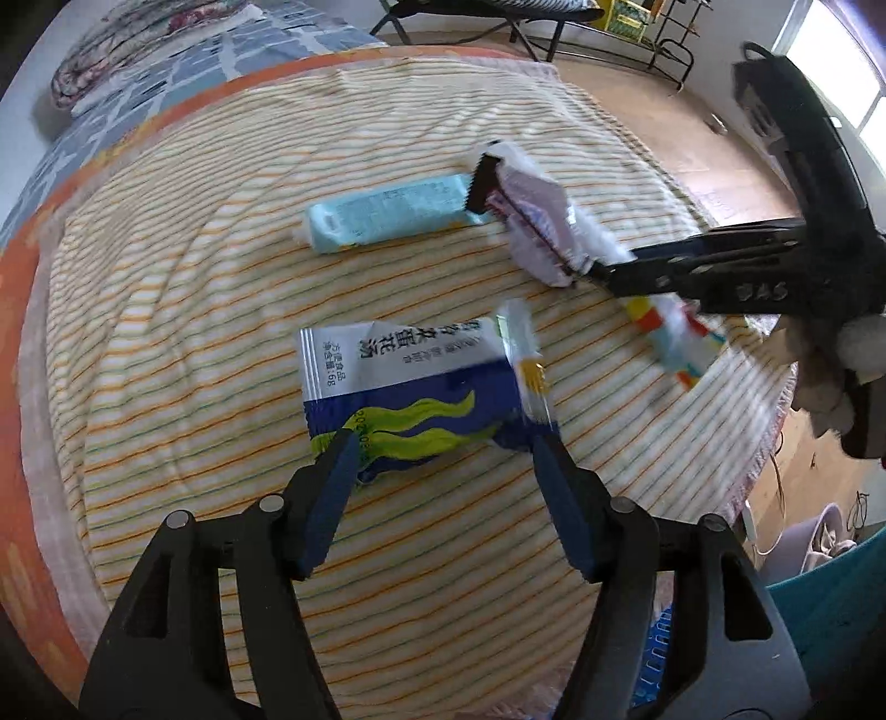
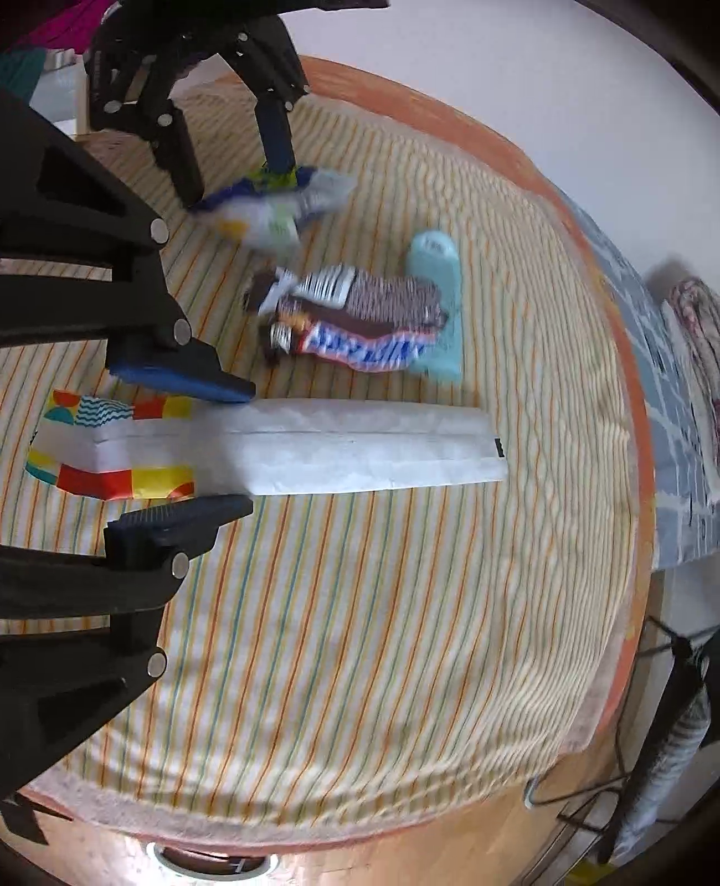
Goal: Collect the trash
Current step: 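Grasp the blue-green snack packet with the left tool and lift it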
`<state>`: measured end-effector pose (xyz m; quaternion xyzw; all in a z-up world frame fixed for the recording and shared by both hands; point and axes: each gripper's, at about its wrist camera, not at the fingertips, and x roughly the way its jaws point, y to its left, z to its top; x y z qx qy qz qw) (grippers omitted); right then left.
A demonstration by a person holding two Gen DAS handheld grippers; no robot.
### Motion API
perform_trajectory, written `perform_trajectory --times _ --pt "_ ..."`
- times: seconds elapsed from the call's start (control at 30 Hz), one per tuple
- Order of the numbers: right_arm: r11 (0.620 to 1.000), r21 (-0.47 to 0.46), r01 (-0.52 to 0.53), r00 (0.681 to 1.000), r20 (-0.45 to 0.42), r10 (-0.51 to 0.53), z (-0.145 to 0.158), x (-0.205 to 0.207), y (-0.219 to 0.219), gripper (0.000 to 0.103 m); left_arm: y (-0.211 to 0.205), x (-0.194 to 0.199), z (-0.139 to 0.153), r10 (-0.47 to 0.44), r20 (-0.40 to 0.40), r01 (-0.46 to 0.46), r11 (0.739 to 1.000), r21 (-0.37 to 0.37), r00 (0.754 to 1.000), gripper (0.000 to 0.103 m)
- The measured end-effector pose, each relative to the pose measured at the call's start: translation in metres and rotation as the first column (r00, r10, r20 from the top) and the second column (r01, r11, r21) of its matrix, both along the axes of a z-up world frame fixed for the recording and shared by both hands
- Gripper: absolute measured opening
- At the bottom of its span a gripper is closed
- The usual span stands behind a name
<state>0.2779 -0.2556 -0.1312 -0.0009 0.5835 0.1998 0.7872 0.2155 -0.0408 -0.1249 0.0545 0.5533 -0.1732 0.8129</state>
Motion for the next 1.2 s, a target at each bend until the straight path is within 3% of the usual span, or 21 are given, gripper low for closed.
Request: perform_trajectory --times 0.13,0.27,0.37,0.47,0.67,0.83,1.0,1.07,1.13,1.2 --pt "0.998 -0.012 0.067 0.998 0.004 -0.067 -0.001 0.003 -0.027 0.031 0.020 -0.006 0.000 0.069 0.035 -0.070 0.997 0.044 0.997 0.068" --pt "0.995 0.016 0.096 0.995 -0.009 -0.096 -0.002 0.002 -0.042 0.031 0.039 -0.020 0.006 0.128 0.034 -0.127 0.991 -0.033 0.991 0.068" --pt "0.995 0.031 0.096 0.995 -0.010 -0.096 0.000 0.002 -0.044 0.031 0.045 -0.029 0.009 0.135 -0.022 -0.137 0.983 -0.126 0.991 0.068" --pt "0.994 0.043 0.097 0.995 -0.009 -0.096 0.002 0.001 -0.047 0.031 0.040 -0.025 0.008 0.129 -0.062 -0.138 0.975 -0.173 0.990 0.068" --pt "0.982 0.122 0.142 0.990 -0.037 -0.138 0.006 -0.002 -0.067 0.038 0.035 0.005 -0.003 0.164 -0.076 -0.174 0.970 -0.171 0.984 0.068" --pt "0.978 0.118 0.170 0.985 -0.026 -0.168 0.009 -0.001 -0.076 0.048 0.045 0.030 -0.001 0.228 -0.014 -0.228 0.970 -0.089 0.974 0.068" --pt "0.976 0.142 0.162 0.987 -0.032 -0.159 0.009 0.003 -0.073 0.061 0.060 0.048 0.001 0.301 -0.044 -0.304 0.944 -0.128 0.953 0.068" --pt "0.982 0.119 0.148 0.989 -0.017 -0.147 0.009 0.003 -0.068 0.062 0.060 0.051 0.003 0.320 -0.064 -0.327 0.931 -0.164 0.945 0.070" --pt "0.985 0.099 0.143 0.990 -0.008 -0.143 0.006 0.005 -0.060 0.062 0.060 0.057 0.003 0.359 -0.085 -0.368 0.915 -0.166 0.929 0.080" --pt "0.986 0.079 0.144 0.989 -0.001 -0.145 0.003 0.006 -0.055 0.062 0.058 0.064 -0.001 0.396 -0.114 -0.411 0.895 -0.176 0.911 0.081"
